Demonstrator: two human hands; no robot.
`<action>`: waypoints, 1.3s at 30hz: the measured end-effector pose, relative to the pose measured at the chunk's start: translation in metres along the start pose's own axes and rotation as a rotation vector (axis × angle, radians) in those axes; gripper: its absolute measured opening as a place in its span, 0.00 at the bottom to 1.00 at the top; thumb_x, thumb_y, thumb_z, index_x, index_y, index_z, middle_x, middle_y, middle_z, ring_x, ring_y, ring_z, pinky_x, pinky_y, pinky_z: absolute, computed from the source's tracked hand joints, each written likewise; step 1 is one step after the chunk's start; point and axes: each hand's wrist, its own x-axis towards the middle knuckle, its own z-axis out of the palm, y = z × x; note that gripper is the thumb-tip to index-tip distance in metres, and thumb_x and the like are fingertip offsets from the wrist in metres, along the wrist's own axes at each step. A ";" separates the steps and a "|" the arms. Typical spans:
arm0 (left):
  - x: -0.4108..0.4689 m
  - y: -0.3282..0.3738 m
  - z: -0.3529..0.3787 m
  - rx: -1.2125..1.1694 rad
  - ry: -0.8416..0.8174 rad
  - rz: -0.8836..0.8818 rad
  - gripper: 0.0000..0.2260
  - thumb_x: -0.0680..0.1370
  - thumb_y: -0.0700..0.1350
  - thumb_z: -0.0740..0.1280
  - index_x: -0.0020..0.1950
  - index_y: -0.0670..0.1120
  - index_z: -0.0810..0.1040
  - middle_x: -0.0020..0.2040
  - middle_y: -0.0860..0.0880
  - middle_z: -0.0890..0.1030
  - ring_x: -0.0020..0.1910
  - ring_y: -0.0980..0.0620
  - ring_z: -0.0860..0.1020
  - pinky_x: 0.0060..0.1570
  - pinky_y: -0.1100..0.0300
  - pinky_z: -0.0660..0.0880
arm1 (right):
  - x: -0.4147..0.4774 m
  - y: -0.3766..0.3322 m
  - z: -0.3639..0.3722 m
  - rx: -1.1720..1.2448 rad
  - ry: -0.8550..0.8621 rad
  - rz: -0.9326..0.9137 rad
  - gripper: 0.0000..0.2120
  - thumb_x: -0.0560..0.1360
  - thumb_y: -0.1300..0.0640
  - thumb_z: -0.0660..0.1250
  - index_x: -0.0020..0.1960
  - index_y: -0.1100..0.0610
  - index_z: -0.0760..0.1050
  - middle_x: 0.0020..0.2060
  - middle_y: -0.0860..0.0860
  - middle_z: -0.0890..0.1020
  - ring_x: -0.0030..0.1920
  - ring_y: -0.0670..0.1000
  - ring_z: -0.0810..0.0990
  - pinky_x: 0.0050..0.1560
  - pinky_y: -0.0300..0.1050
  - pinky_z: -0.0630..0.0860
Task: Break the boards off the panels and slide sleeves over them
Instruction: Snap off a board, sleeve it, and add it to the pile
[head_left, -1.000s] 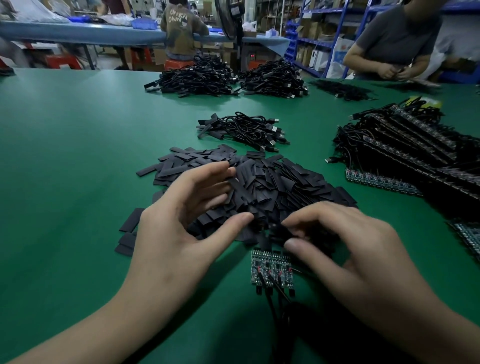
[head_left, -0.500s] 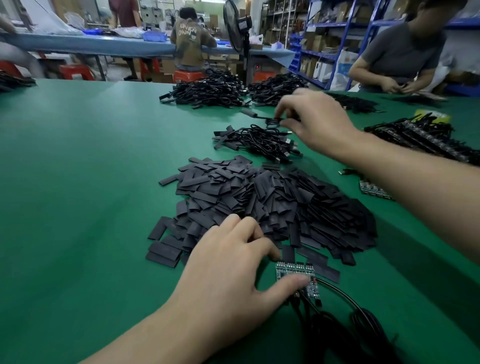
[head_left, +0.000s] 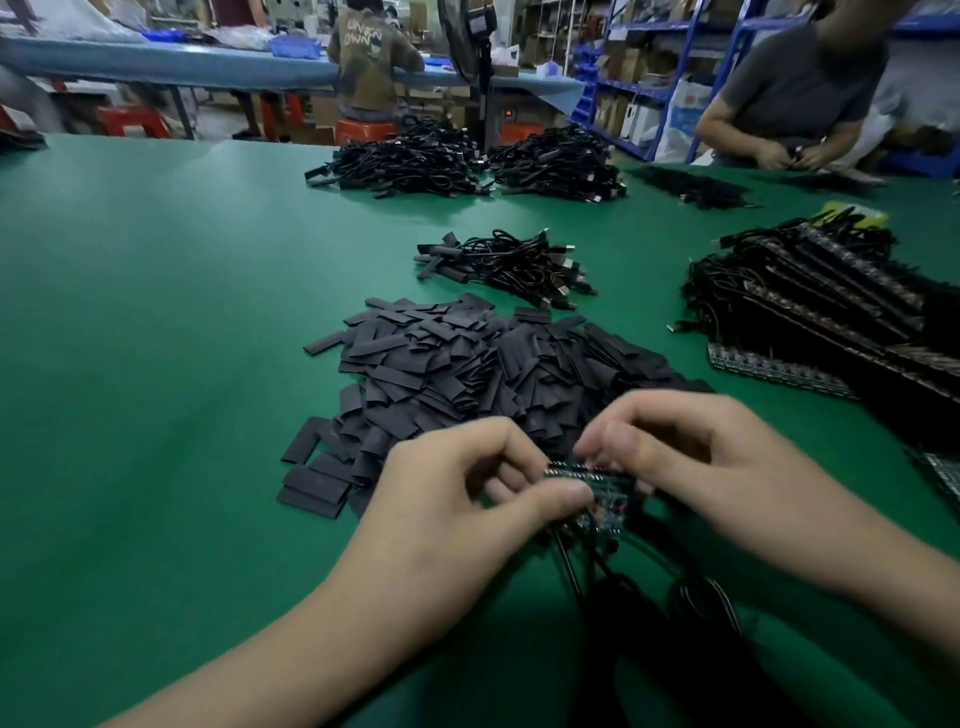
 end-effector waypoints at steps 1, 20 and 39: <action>0.000 0.001 0.001 -0.068 0.017 -0.020 0.13 0.67 0.53 0.78 0.36 0.46 0.80 0.30 0.55 0.76 0.30 0.59 0.71 0.32 0.69 0.68 | -0.007 0.001 0.003 0.050 -0.008 0.024 0.15 0.74 0.36 0.67 0.48 0.46 0.83 0.39 0.44 0.85 0.39 0.43 0.80 0.40 0.40 0.75; 0.000 0.001 0.000 -0.441 -0.163 -0.212 0.08 0.66 0.48 0.77 0.38 0.44 0.86 0.33 0.43 0.83 0.30 0.53 0.79 0.34 0.66 0.76 | -0.020 0.003 0.028 0.648 -0.053 0.161 0.06 0.75 0.58 0.73 0.49 0.61 0.83 0.43 0.58 0.87 0.43 0.53 0.84 0.46 0.43 0.82; 0.005 0.009 -0.006 -0.249 -0.080 0.221 0.14 0.72 0.57 0.75 0.41 0.47 0.81 0.39 0.51 0.78 0.36 0.51 0.76 0.37 0.59 0.73 | -0.023 -0.008 0.036 0.374 0.038 -0.144 0.07 0.79 0.52 0.68 0.44 0.51 0.83 0.41 0.43 0.85 0.42 0.46 0.82 0.44 0.39 0.76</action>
